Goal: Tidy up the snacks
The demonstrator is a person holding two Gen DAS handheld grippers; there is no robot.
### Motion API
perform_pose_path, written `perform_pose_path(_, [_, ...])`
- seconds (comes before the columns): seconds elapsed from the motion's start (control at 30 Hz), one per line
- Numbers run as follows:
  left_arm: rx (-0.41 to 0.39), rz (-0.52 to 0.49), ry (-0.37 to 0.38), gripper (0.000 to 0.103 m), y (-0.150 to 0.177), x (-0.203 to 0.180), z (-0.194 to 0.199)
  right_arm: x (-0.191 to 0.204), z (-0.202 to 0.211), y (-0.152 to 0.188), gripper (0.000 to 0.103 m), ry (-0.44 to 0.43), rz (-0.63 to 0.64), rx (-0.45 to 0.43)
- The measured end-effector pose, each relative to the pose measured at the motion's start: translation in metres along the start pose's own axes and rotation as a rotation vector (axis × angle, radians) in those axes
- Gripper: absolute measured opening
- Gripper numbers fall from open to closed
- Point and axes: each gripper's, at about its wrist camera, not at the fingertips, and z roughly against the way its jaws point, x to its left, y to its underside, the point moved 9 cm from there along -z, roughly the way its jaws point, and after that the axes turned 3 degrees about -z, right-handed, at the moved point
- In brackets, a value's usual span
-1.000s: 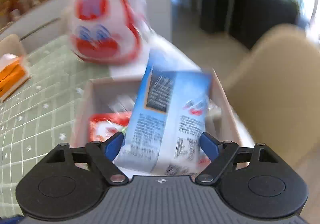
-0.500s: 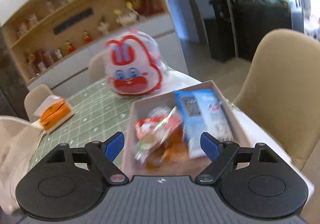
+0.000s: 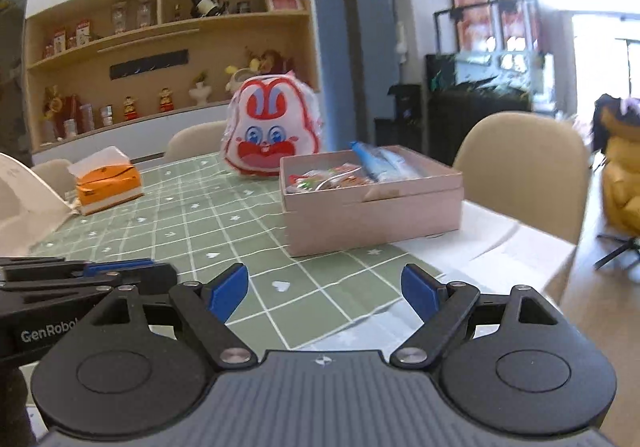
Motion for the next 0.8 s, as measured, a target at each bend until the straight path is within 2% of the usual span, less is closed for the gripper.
perform_pose_path(0.07, [0.028, 0.007, -0.049, 0.019, 0.005, 0.004, -0.001, 0.000, 0.001, 0.005, 0.085, 0.001, -0.012, 0.011])
perform_pose_path(0.2, [0.048, 0.035, -0.014, 0.018, 0.009, 0.005, -0.003, 0.005, -0.001, 0.012, 0.085, -0.008, -0.009, 0.024])
perform_pose_path(0.8, [0.053, 0.020, -0.021, 0.017, 0.010, 0.005, -0.004, 0.003, -0.004, 0.019, 0.085, -0.003, -0.012, 0.036])
